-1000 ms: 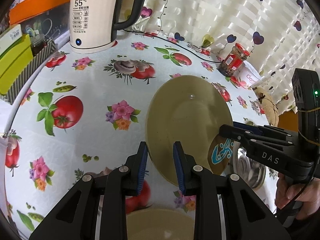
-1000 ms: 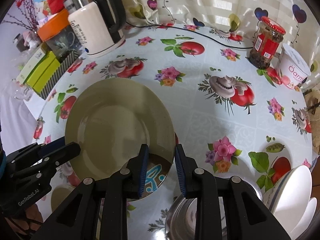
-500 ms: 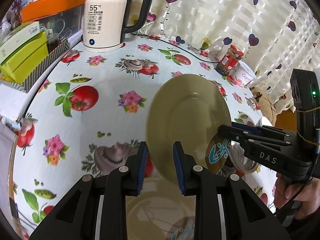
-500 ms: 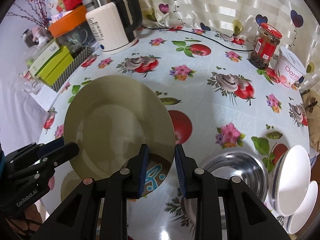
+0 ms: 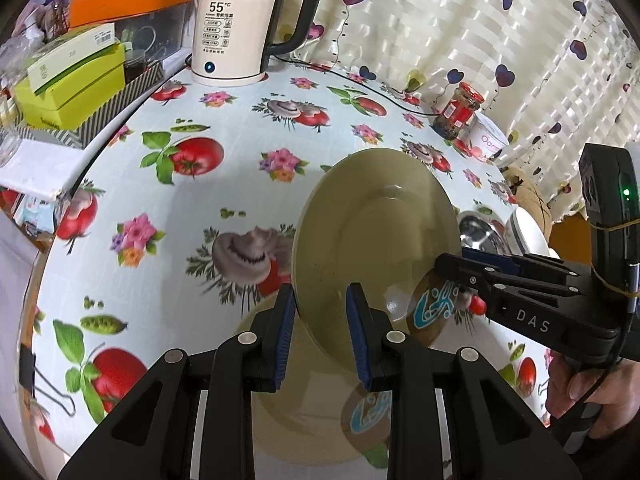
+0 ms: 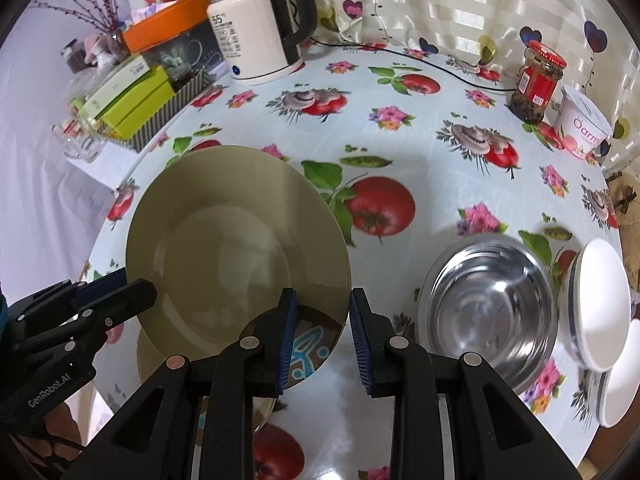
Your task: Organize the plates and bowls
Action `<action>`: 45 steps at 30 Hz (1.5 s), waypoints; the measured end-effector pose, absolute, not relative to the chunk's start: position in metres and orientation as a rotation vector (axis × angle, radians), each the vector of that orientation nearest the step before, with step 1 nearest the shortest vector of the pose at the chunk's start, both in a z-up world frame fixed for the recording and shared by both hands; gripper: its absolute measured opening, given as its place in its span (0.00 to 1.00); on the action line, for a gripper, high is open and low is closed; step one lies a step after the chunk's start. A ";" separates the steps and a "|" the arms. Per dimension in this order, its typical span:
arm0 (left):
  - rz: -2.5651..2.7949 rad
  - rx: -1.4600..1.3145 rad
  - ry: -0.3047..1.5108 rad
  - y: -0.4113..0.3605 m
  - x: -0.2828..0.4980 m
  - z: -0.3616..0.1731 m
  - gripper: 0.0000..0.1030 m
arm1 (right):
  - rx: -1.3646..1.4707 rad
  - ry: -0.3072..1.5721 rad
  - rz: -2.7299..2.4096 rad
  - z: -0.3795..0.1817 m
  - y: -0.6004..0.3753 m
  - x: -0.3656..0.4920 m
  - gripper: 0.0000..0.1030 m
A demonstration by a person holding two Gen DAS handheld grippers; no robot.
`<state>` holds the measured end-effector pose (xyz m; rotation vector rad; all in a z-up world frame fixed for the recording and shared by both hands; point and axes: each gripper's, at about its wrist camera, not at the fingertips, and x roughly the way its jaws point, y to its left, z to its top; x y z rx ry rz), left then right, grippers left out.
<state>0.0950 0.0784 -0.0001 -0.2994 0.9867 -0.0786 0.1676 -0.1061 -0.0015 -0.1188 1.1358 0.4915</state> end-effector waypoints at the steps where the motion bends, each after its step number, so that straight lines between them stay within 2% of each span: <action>1: -0.077 -0.300 0.988 0.078 0.092 -0.001 0.26 | -0.121 1.137 0.492 -0.002 -0.106 0.165 0.25; 24: -0.013 -0.321 1.051 0.092 0.038 -0.025 0.26 | -0.170 1.195 0.551 -0.030 -0.085 0.112 0.26; 45: 0.026 -0.313 1.067 0.097 0.028 -0.046 0.27 | -0.201 1.175 0.579 -0.041 -0.073 0.101 0.28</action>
